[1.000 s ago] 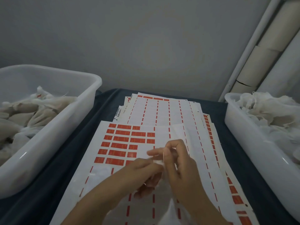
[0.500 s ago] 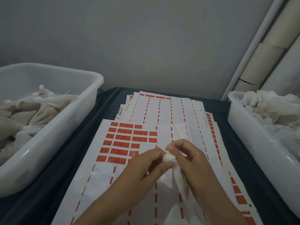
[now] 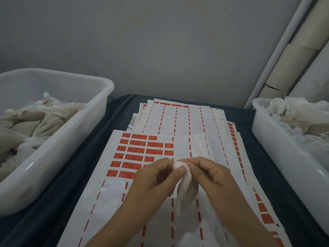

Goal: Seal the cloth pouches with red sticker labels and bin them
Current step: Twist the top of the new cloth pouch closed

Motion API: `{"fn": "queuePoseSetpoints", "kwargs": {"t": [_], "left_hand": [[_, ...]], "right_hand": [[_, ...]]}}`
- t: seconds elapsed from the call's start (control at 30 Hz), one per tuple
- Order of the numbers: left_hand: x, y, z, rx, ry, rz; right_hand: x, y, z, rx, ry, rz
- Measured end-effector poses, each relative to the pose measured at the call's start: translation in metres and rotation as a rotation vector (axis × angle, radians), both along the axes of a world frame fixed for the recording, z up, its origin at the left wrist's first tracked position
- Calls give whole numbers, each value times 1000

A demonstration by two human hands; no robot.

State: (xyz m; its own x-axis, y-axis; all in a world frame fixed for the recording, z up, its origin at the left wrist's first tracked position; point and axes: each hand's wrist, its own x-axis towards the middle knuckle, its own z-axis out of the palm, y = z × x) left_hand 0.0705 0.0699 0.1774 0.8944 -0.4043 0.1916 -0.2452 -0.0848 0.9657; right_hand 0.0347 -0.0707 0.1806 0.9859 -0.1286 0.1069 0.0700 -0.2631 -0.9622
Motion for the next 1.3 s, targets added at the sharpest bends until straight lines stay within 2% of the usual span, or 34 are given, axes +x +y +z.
{"fn": "queuePoseSetpoints", "kwargs": {"t": [0.13,0.23,0.33,0.57,0.63,0.83,0.9,1.0,1.07,1.1,1.17,1.23,1.3], "left_hand": [[3,3,0,3,21,-5],[4,6,1,19,27,-102],[4,5,2,13,-24,-92],[1,4,3,-9,-128,11],[0,1,1,-13,-127,23],[6,2,4,-225,153,-12],[6,3,2,-285,279,-42],[9,3,-3,-320,428,-1],[11,5,-4,-253,350,117],[11,6,-5,-220,230,194],[7,6,-3,-125,-133,305],[1,2,-2,1,-404,278],[-2,-3,-4,68,-477,217]], "right_hand": [[1,-3,3,-1,51,86],[1,-6,3,-19,38,48],[0,-6,5,27,47,32],[0,-6,5,105,249,21],[0,-8,5,181,324,48],[-6,-7,16,445,462,271],[-6,-4,14,495,459,242],[-4,2,7,419,427,117],[-3,4,3,359,384,46],[-3,5,1,326,363,17],[-2,6,-1,271,329,-32],[-2,7,-3,231,286,-64],[-3,8,-3,207,250,-84]]}}
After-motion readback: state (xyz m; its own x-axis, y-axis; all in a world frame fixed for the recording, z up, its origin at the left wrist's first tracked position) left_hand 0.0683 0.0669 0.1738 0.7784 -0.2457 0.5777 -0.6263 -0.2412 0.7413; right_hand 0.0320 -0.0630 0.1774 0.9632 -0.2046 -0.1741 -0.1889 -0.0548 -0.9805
